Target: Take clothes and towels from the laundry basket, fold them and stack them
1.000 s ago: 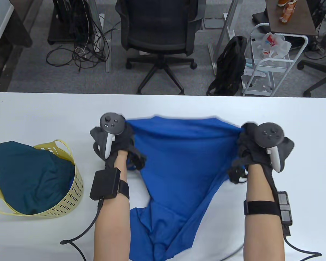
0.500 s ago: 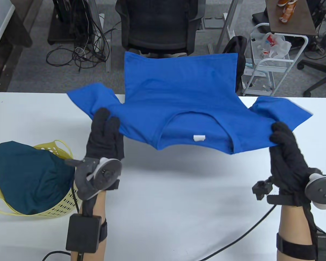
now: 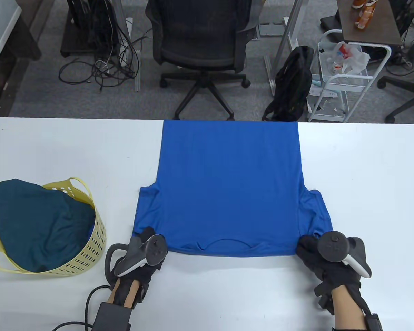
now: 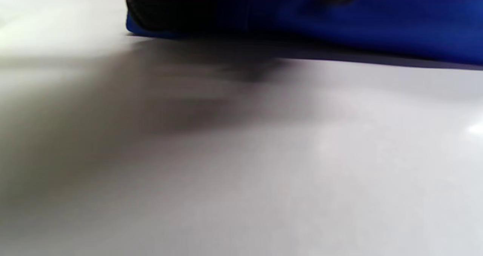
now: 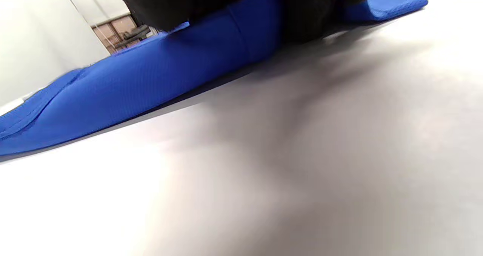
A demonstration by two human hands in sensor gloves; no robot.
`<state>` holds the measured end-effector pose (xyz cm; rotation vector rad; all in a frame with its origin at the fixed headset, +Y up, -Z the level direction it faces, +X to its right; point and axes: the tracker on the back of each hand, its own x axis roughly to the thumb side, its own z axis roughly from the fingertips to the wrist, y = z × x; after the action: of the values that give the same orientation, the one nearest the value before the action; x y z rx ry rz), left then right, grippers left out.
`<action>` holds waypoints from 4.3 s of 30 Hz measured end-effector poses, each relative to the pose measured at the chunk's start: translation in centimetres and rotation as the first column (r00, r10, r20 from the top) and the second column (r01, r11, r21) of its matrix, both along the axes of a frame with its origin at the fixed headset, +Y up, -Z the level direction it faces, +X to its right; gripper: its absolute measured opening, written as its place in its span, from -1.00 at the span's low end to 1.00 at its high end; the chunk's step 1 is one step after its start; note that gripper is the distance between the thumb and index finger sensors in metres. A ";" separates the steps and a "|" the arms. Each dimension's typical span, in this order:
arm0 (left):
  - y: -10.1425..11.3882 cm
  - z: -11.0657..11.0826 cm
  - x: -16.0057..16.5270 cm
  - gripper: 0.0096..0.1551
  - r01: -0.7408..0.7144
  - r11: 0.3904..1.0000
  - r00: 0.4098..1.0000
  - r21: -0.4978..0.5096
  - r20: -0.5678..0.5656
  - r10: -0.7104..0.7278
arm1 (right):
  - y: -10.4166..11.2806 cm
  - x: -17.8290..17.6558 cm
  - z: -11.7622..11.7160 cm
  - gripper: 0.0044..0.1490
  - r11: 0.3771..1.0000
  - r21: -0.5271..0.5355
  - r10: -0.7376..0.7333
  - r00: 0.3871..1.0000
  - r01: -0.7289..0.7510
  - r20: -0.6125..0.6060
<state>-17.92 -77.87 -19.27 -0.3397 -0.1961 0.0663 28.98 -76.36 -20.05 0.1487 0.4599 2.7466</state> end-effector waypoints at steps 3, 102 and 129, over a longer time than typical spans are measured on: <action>0.0 -0.3 0.0 -0.14 -0.091 0.996 0.984 0.006 -0.156 0.091 | -0.3 -1.1 0.1 -0.24 0.996 0.077 0.034 0.986 -0.047 0.162; -1.0 -1.9 7.2 0.43 0.293 0.899 0.956 -0.325 0.096 -0.277 | -1.4 2.9 -6.3 0.09 0.894 -0.344 0.363 0.913 -0.286 0.187; 1.1 4.9 -0.6 0.38 0.284 0.918 0.958 -0.276 0.050 -0.282 | -1.3 1.9 0.1 0.30 0.913 -0.300 0.296 0.955 -0.276 0.023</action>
<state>-18.54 -76.80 -14.35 -0.6491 -0.1448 -0.1968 30.90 -77.61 -19.92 -0.0958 0.9305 2.9086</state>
